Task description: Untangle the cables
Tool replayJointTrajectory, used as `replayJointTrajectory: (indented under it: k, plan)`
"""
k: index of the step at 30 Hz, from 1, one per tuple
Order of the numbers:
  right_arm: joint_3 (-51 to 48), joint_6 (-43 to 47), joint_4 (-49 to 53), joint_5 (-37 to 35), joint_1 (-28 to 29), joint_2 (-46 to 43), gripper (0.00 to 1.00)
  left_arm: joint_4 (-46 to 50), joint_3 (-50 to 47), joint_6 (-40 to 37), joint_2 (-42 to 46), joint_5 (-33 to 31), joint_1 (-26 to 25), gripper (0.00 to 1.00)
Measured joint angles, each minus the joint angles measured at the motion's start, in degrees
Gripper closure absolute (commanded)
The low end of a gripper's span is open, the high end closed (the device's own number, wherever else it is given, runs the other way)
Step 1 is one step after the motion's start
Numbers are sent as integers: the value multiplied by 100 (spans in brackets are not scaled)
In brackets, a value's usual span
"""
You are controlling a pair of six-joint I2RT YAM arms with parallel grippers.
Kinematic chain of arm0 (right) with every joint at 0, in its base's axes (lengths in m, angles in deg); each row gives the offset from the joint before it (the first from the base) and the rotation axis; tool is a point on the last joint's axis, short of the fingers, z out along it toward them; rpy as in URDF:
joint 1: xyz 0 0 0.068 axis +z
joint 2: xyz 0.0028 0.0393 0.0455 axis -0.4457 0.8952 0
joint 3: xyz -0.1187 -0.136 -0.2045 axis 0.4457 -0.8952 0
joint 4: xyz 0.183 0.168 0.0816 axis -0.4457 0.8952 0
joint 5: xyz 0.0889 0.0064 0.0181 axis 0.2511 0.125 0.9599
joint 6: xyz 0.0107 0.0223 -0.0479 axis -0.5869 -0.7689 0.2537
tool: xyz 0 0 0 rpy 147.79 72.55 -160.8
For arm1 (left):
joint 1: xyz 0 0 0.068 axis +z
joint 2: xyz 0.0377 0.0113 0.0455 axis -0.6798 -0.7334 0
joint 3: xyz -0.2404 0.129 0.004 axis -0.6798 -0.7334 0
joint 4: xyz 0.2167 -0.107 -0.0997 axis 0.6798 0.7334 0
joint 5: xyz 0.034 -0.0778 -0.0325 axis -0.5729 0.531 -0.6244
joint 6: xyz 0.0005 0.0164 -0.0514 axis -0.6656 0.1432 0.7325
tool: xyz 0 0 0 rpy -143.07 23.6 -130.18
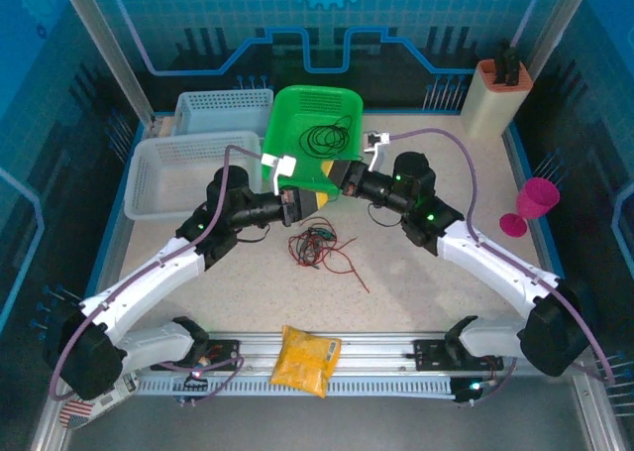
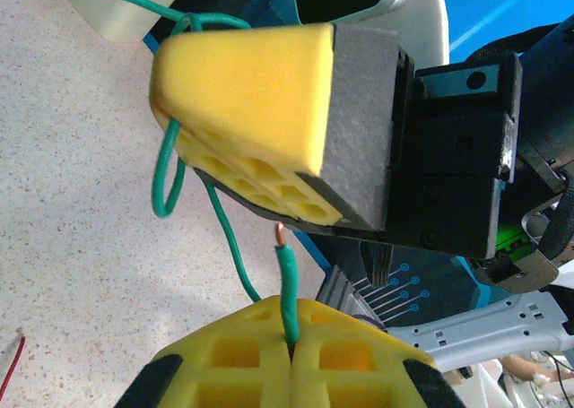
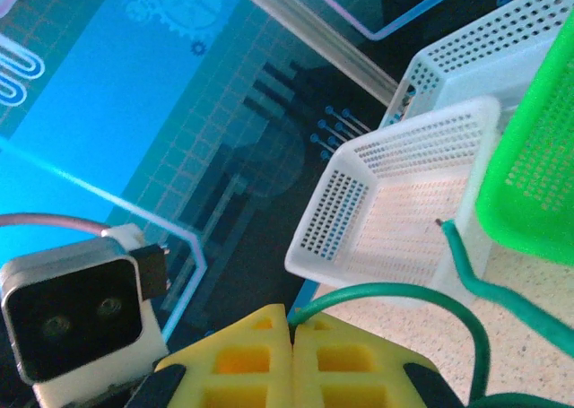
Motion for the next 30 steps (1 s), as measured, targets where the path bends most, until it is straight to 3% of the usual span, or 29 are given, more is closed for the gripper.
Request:
replayJointTrajectory:
  k: [10,15,19,23,30]
  plan:
    - [74,9,-63,-988,192,212,98,487,-98,-295,289,-247,-2,100]
    - [236,192,109,-813,197,240,61,586,-125,-326,319,-404,-13,100]
    - [275,577,568,-459,133,-26,50,754,44,-345,190,-431,-31,100]
    - [275,1040,1346,35,-315,-793,49,890,302,-439,-28,-426,-48,100]
    - [717,2420,3198,1060,-1696,-1821,51,1287,426,-680,-157,-201,63,100]
